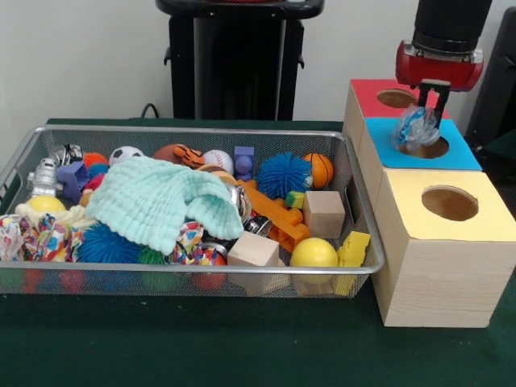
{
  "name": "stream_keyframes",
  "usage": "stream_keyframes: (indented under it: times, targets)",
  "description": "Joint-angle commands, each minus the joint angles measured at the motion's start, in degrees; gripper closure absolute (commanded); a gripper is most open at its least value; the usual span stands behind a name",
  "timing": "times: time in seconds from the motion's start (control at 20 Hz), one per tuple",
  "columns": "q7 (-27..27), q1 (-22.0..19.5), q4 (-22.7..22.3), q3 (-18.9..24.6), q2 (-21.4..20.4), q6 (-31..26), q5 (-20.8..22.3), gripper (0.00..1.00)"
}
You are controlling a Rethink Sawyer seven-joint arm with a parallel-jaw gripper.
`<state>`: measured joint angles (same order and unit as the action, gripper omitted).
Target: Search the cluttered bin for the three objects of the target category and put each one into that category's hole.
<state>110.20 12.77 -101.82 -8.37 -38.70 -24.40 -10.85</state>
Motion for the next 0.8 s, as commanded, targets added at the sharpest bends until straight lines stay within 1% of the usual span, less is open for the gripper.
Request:
stream_keyframes:
  times: [0.05, 0.35, 0.6, 0.8]
  targets:
    - [13.66, 0.08, -2.18, 3.14, 4.76, 4.15, -3.02, 1.00]
    - [13.27, -0.10, -2.60, 4.01, 6.61, 7.23, -3.97, 1.00]
    - [13.10, 0.59, -1.14, 3.24, 8.36, 7.96, -4.33, 1.00]
    - [12.85, 0.40, -1.25, 3.29, 9.31, 9.60, -4.22, 1.00]
